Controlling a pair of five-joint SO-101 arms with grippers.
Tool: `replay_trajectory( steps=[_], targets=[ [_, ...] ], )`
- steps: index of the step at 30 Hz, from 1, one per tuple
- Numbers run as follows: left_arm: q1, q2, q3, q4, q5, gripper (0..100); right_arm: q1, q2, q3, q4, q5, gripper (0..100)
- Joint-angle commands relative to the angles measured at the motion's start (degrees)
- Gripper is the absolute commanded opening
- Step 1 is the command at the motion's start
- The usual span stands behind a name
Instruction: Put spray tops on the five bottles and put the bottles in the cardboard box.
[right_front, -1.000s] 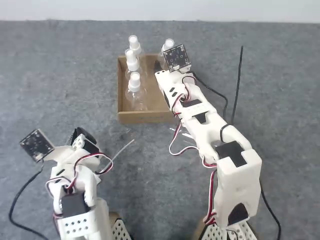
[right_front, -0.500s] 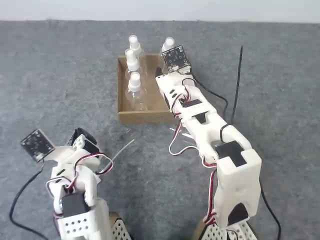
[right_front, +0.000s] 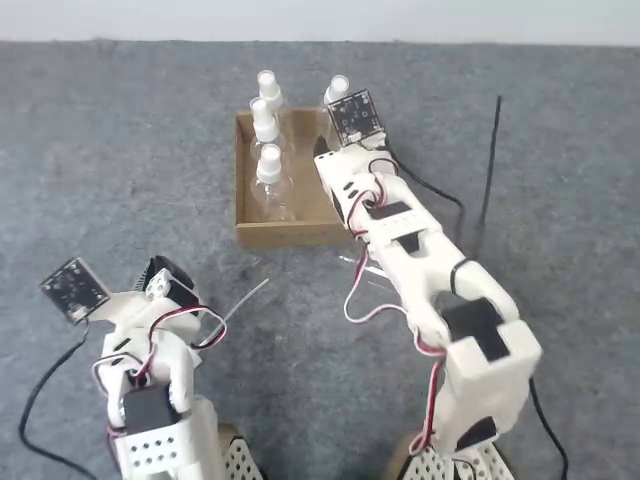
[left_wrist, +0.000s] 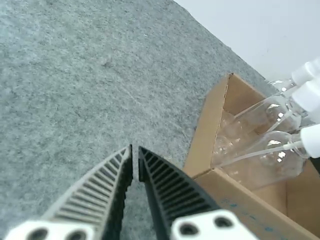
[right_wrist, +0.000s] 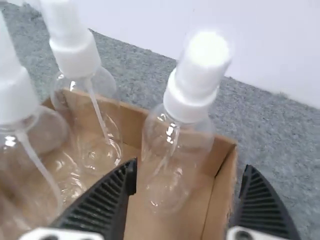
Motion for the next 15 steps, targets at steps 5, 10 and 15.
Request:
replay_trajectory(
  steps=[5,10,15],
  targets=[
    [0.0,-0.79,-0.48,-2.02,-0.44,1,-0.57,-16.31,7.47,0.48,-0.53,26.4],
    [-0.09,-0.79,-0.48,-2.02,-0.44,1,-0.66,-22.73,8.97,8.48,-0.53,26.3],
    [-0.18,-0.79,-0.48,-2.02,-0.44,2,-0.31,-29.85,8.97,16.4,-0.53,26.3]
  ],
)
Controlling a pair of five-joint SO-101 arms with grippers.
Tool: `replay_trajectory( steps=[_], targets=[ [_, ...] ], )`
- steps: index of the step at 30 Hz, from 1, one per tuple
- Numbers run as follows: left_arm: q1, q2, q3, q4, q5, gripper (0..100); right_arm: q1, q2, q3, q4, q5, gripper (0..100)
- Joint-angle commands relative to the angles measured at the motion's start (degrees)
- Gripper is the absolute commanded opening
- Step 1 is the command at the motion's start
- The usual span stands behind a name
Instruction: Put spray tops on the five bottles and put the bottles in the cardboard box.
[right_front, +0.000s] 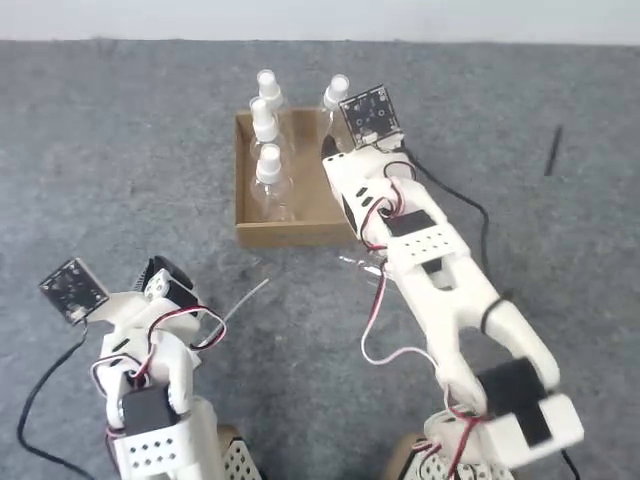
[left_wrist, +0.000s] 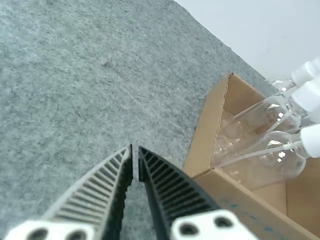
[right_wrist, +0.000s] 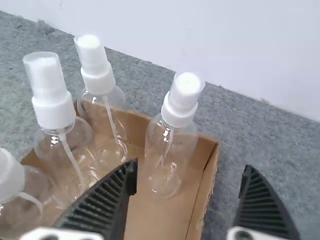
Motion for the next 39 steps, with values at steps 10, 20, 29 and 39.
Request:
replay_trajectory(
  steps=[10,20,29,39],
  targets=[
    [-0.18,-0.79,-0.48,-2.02,-0.44,2,-0.48,-23.87,-0.88,26.07,-0.35,26.3],
    [-0.18,-0.79,-0.48,-1.93,-0.44,2,-0.57,-31.34,-0.88,48.13,3.34,26.3],
    [-0.18,-0.79,-0.48,-1.93,-0.44,2,-0.57,-30.99,-0.62,60.79,11.96,26.3],
    [-0.18,-0.79,-0.48,-1.93,-0.44,2,-6.81,-28.35,-0.44,65.8,17.32,26.4]
  ],
)
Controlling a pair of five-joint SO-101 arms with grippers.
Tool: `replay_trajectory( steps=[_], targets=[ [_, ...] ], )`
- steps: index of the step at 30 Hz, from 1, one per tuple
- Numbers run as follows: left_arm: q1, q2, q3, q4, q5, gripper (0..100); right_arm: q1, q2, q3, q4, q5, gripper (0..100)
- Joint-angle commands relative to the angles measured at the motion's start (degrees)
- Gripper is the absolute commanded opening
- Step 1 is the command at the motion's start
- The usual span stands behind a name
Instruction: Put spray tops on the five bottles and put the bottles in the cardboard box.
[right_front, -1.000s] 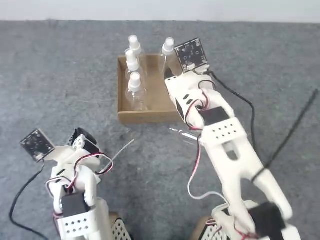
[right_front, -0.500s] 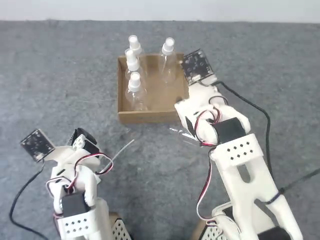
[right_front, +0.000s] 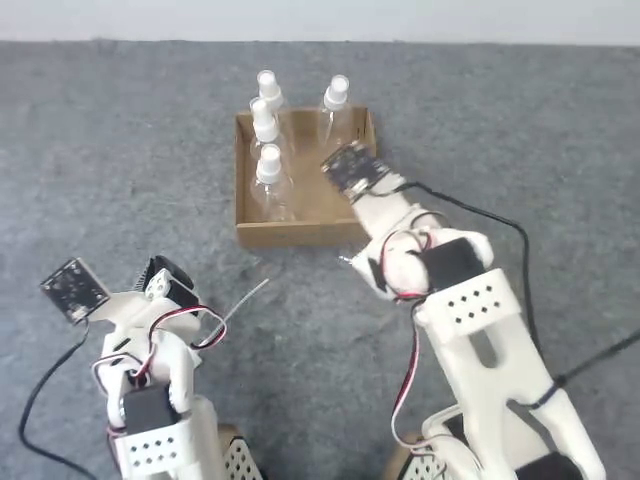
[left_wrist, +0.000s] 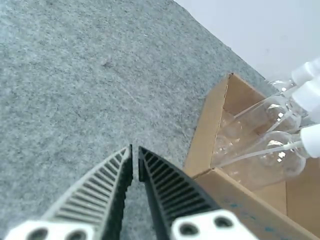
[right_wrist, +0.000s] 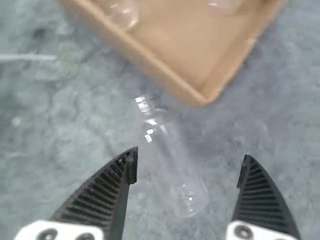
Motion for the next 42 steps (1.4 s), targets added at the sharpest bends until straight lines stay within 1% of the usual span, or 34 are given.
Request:
replay_trajectory(
  steps=[1,14,24,27,33,34,38,40,42],
  targets=[
    [-0.18,-0.79,-0.48,-1.93,-0.44,2,-4.18,1.36,-0.53,1.54,2.55,26.4],
    [-0.18,-0.79,-0.4,-1.93,-0.44,1,-3.3,23.16,-10.46,1.27,7.3,26.6],
    [-0.18,-0.79,-0.4,-1.93,-0.44,1,-0.13,31.69,-12.31,-0.66,12.31,26.4],
    [-0.18,-0.79,-0.4,-1.93,-0.44,1,0.92,33.98,-12.22,-2.15,12.4,26.4],
    [-0.18,-0.79,0.13,-2.73,-0.44,1,0.66,36.44,-12.04,-1.45,12.22,25.9],
    [-0.18,-0.79,0.4,-3.16,-0.44,1,0.66,36.18,-12.04,-1.36,12.22,24.3],
    [-0.26,-0.79,1.27,-4.48,-0.44,1,0.48,34.77,-12.22,2.07,12.48,12.1],
    [-0.26,-0.79,1.27,-4.57,-0.44,1,0.04,33.54,-12.13,3.56,12.48,8.7],
    [-0.26,-0.79,1.27,-4.57,-0.44,1,-0.31,32.4,-12.04,5.32,12.48,7.8]
  ],
)
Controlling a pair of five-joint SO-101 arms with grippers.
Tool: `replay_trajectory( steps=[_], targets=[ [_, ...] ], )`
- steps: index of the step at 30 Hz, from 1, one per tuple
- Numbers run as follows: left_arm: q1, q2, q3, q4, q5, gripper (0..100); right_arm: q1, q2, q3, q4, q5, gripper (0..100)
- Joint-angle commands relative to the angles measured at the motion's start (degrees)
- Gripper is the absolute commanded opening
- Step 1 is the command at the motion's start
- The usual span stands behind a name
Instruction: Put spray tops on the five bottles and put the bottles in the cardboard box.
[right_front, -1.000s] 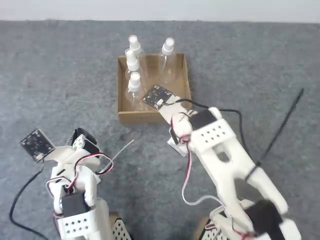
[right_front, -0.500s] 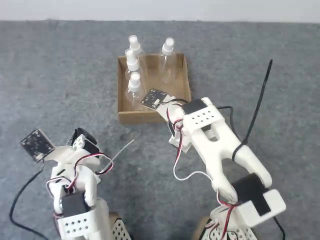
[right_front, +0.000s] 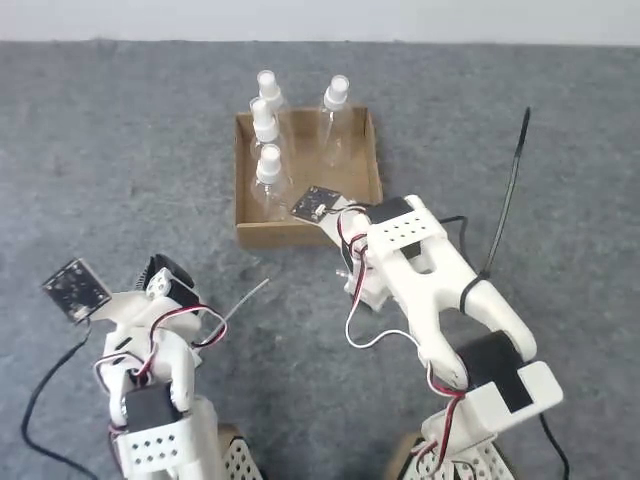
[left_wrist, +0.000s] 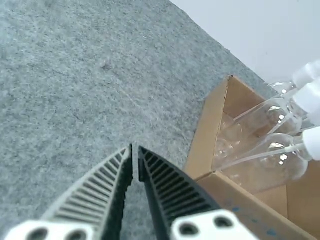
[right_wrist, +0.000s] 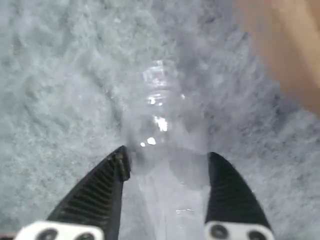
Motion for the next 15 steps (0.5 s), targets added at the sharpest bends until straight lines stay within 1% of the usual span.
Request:
replay_trajectory(
  steps=[1,6,8,12,13,15],
  targets=[
    [-0.26,-0.79,-0.57,-1.76,-0.44,1,-0.66,-5.67,-3.25,4.53,0.88,7.8],
    [-0.26,-0.79,-0.57,-1.76,-0.44,1,-4.26,-6.2,-3.25,7.96,0.97,8.7],
    [-0.26,-0.79,-0.57,-1.76,-0.44,1,-6.2,-5.93,-3.25,9.1,0.97,12.8],
    [-0.26,-0.79,-0.57,-1.76,-0.44,1,-8.92,-5.93,-3.16,10.33,0.97,24.3],
    [-0.26,-0.79,-0.57,-1.76,-0.44,1,-9.36,-5.85,-3.16,10.33,0.97,26.1],
    [-0.26,-0.79,-0.57,-1.76,-0.44,1,-9.89,-5.85,-2.9,10.33,1.32,26.6]
  ],
)
